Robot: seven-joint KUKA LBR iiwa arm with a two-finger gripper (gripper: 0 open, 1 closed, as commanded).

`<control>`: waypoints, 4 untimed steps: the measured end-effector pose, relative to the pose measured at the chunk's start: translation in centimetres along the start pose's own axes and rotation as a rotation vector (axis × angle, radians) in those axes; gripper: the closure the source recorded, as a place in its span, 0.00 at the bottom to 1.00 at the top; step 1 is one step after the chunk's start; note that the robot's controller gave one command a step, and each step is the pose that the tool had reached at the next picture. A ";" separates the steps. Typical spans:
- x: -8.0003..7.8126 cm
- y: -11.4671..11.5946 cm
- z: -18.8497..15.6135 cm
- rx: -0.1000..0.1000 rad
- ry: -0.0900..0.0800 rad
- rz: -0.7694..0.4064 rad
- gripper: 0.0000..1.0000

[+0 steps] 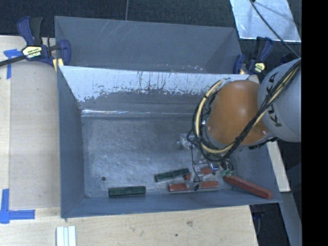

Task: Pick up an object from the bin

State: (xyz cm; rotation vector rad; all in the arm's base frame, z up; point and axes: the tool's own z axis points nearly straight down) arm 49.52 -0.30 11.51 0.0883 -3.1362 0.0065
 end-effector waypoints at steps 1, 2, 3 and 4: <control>1.3 -2.7 4.6 -0.004 -0.006 0.092 0.00; 1.3 -2.6 4.3 -0.005 -0.005 0.089 1.00; 0.4 -0.1 -12.0 -0.004 -0.015 0.086 1.00; 0.6 -0.2 -11.5 -0.004 -0.006 0.089 0.00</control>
Offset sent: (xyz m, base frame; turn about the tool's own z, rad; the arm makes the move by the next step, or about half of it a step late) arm -0.0120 -0.0271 -0.0451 0.0893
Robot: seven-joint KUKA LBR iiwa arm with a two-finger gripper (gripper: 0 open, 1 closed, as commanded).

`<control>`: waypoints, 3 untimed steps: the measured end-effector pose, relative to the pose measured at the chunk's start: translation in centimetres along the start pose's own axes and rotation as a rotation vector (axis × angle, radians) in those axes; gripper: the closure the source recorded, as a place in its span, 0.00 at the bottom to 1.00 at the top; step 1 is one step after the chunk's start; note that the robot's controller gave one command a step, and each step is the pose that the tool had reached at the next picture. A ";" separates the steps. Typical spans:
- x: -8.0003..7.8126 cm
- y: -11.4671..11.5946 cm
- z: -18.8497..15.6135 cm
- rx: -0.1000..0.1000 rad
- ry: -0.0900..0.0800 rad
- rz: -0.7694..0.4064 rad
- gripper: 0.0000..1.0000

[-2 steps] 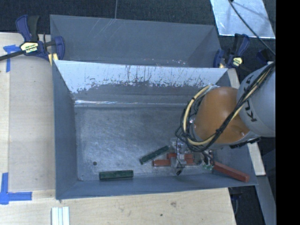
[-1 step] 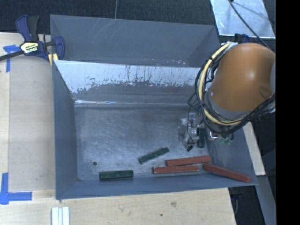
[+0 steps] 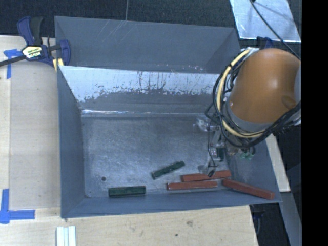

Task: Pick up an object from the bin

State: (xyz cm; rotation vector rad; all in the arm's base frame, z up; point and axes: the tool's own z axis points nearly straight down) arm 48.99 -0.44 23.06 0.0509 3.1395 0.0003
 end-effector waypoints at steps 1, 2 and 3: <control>-0.7 0.0 15.8 0.000 0.007 -0.217 0.00; -0.9 0.1 15.2 0.000 0.001 -0.214 1.00; -3.0 0.6 -1.0 0.000 -0.011 -0.121 1.00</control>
Offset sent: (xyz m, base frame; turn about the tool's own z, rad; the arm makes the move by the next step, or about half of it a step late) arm 0.0082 0.0005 -0.1544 -0.2173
